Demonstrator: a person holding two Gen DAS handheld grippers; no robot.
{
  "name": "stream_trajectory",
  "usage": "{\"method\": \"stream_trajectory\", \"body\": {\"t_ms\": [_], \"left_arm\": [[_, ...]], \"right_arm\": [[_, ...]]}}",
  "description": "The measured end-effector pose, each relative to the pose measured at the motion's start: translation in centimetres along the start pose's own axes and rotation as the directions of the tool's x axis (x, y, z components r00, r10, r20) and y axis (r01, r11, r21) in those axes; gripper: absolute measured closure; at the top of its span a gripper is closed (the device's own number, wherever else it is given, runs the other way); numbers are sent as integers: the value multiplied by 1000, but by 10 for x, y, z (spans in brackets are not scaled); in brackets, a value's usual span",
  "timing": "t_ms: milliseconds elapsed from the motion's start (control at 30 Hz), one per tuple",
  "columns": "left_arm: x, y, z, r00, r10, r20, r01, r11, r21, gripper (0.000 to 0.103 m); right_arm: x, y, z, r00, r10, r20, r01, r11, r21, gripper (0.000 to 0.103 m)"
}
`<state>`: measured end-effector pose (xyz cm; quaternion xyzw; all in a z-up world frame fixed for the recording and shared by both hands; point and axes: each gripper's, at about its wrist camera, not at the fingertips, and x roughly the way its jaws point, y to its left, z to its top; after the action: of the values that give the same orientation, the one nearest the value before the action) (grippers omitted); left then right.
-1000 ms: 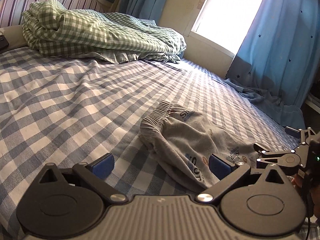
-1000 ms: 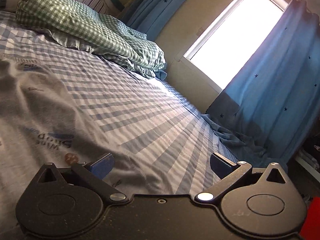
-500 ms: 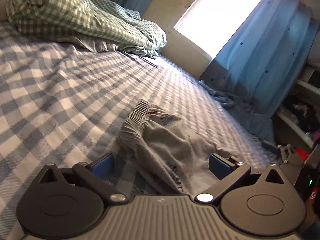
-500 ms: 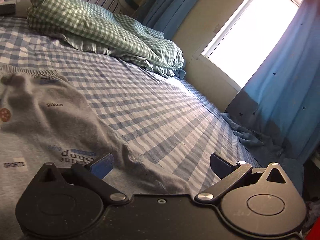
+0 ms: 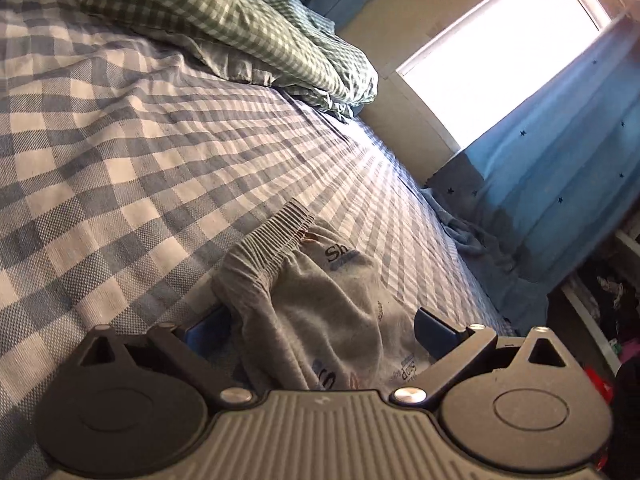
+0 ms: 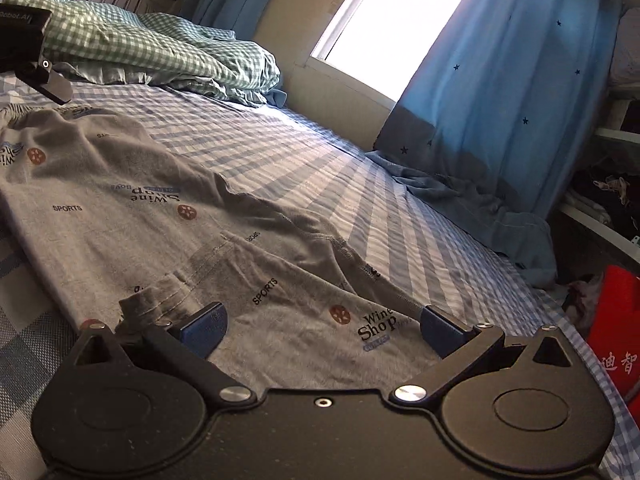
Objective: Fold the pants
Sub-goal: 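Close the left gripper on the waistband and lift it, then carry the waistband with the left gripper over onto the pants legs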
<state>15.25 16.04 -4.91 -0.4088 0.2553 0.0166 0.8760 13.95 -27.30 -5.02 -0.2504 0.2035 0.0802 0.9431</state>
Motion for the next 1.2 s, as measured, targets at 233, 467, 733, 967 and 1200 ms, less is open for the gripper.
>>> {"method": "stream_trajectory", "body": {"t_ms": [233,467,733,967,1200], "left_arm": [[-4,36,-1,997,-62,40,70,960,-272,65],[2,28,3,999,-28,44,39,962,-269,88],[-1,-55,22,992,-105,73,104,994,16,91],[9,-158,2,980,-196,-43,200,924,326,91],[14,-256,-62,951,-265,-159,309,806,505,91]], "right_arm": [[3,0,0,1000,-3,-11,3,1000,3,1],[4,-1,0,1000,4,-14,-4,1000,8,1],[2,-13,0,999,40,4,-40,996,74,1],[-13,-54,-11,998,0,69,-13,982,189,1],[-27,-105,-56,990,-130,47,121,981,154,1]]}}
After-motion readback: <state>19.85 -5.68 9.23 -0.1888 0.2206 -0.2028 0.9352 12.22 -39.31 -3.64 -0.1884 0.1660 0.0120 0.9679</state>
